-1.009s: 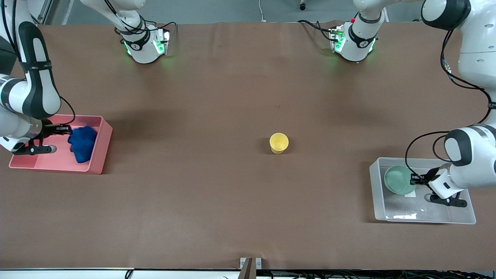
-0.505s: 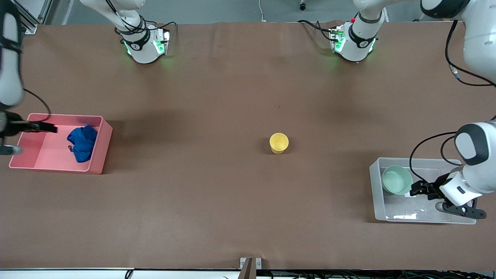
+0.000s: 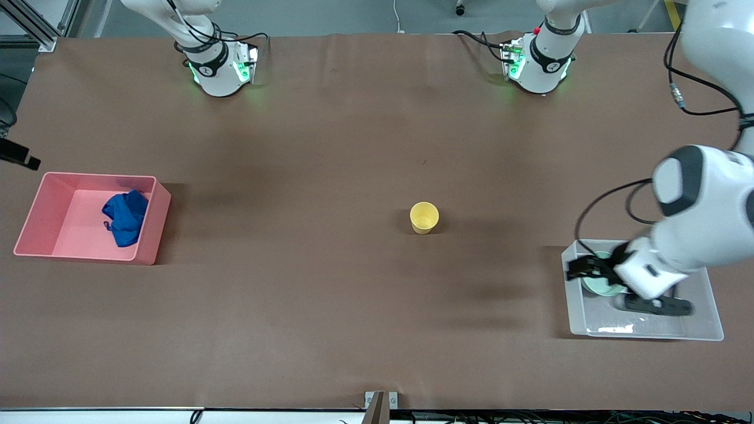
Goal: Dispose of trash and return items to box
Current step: 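Move the left gripper from the clear box to the yellow cup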
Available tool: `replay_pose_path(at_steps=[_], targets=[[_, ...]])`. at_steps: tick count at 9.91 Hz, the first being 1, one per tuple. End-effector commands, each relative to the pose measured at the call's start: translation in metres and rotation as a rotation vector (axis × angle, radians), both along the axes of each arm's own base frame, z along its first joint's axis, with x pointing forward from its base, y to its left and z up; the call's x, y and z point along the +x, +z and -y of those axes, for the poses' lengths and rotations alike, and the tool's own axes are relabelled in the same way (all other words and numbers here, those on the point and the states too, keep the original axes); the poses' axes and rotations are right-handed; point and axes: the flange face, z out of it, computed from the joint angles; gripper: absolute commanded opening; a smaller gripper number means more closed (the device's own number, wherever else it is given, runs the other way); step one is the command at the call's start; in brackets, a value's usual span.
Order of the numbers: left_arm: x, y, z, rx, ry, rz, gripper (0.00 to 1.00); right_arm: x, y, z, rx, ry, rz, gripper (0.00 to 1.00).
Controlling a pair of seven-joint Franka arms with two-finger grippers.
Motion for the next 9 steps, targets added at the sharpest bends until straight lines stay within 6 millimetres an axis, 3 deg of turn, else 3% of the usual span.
replay_pose_path(at_steps=[1, 2, 4, 5, 7, 9], targets=[[-0.037, -0.026, 0.105, 0.097, 0.084, -0.050, 1.00, -0.014, 0.037, -0.031, 0.009, -0.026, 0.004, 1.00], [-0.054, -0.032, 0.151, 0.133, 0.122, -0.032, 1.00, -0.010, 0.035, -0.043, -0.004, -0.005, -0.005, 1.00], [-0.090, -0.076, 0.225, 0.125, 0.183, -0.058, 1.00, -0.008, 0.034, -0.056, -0.004, 0.019, 0.003, 1.00], [-0.110, -0.104, 0.242, 0.113, 0.196, -0.061, 1.00, -0.007, 0.033, -0.060, -0.004, 0.027, 0.002, 1.00], [-0.141, -0.153, 0.240, 0.106, 0.206, -0.076, 0.97, -0.007, 0.033, -0.060, -0.006, 0.033, 0.002, 1.00], [-0.158, -0.180, 0.234, 0.124, 0.196, -0.107, 0.87, -0.007, 0.032, -0.056, -0.006, 0.034, -0.001, 1.00]])
